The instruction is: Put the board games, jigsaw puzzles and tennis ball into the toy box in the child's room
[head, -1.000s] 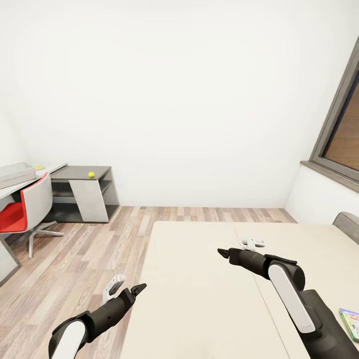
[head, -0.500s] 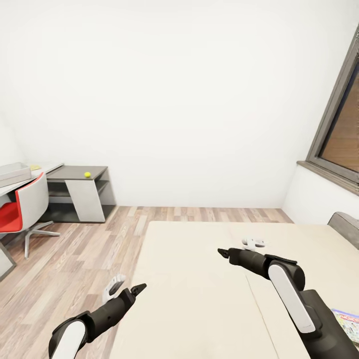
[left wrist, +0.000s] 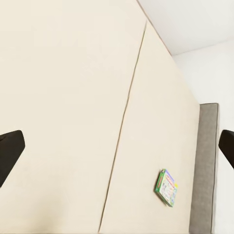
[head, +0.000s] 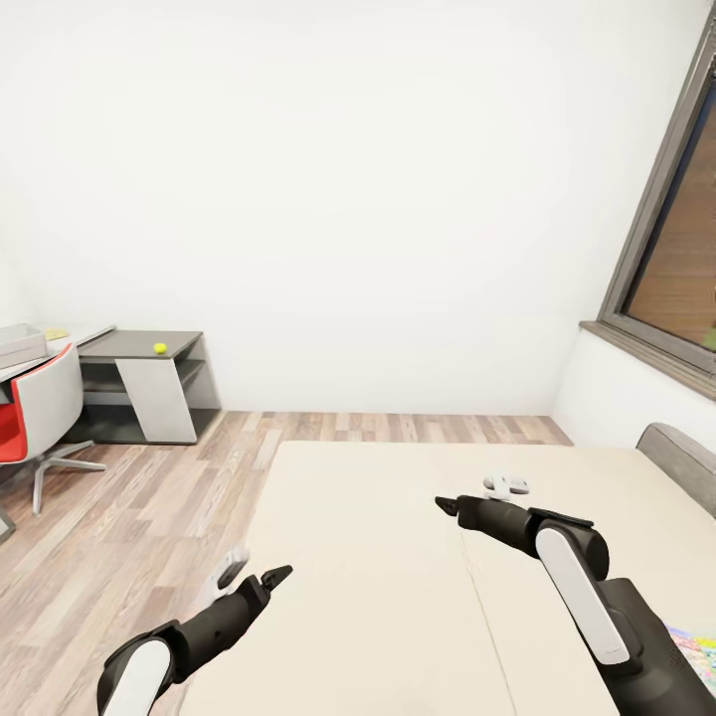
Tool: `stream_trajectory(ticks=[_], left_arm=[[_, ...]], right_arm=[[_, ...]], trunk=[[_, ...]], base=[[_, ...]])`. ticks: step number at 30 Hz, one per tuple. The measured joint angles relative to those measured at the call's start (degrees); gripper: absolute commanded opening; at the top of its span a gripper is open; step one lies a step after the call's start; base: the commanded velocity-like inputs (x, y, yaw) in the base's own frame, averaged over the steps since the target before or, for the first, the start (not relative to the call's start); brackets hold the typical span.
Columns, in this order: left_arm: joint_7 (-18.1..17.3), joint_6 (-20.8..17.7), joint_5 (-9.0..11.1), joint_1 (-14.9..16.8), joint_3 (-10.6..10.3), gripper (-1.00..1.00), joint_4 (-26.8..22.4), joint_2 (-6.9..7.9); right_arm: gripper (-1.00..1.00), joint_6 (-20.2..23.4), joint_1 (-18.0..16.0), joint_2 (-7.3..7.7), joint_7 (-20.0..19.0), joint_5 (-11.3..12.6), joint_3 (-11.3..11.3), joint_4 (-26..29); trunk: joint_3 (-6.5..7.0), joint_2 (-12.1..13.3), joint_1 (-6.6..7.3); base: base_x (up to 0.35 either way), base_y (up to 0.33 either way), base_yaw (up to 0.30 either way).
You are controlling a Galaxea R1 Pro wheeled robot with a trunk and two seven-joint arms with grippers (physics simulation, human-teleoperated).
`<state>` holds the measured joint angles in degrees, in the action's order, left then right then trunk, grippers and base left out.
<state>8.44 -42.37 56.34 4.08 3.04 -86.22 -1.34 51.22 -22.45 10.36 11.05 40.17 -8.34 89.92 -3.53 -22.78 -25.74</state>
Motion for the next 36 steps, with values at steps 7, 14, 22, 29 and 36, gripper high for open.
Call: stream_trajectory(ticks=[7,14,22,29,36], left_arm=[[0.0,0.0,0.0,0.0,0.0,1.00,0.0,0.00],[0.0,0.0,0.0,0.0,0.0,1.00,0.0,0.00],[0.0,0.0,0.0,0.0,0.0,1.00,0.0,0.00],[0.0,0.0,0.0,0.0,0.0,1.00,0.0,0.00],[0.0,0.0,0.0,0.0,0.0,1.00,0.0,0.00]], right_arm=[[1.00,0.0,0.0,-0.01,0.0,0.0,0.1,-0.1],[1.00,0.0,0.0,-0.04,0.0,0.0,0.3,-0.1],[1.00,0.0,-0.1,-0.08,0.0,0.0,0.6,-0.1],[1.00,0.1,-0.1,-0.10,0.1,0.0,0.7,0.0],[1.00,0.1,-0.1,-0.06,0.1,0.1,0.9,0.1]], trunk=[[0.00,0.0,0.00],[0.00,0.0,0.00],[0.00,0.0,0.00],[0.00,0.0,0.00],[0.00,0.0,0.00]], base=[[0.000,-0.271,0.000],[0.000,-0.273,0.000],[0.000,-0.273,-0.007],[0.000,-0.271,-0.111],[0.000,-0.198,-0.059]])
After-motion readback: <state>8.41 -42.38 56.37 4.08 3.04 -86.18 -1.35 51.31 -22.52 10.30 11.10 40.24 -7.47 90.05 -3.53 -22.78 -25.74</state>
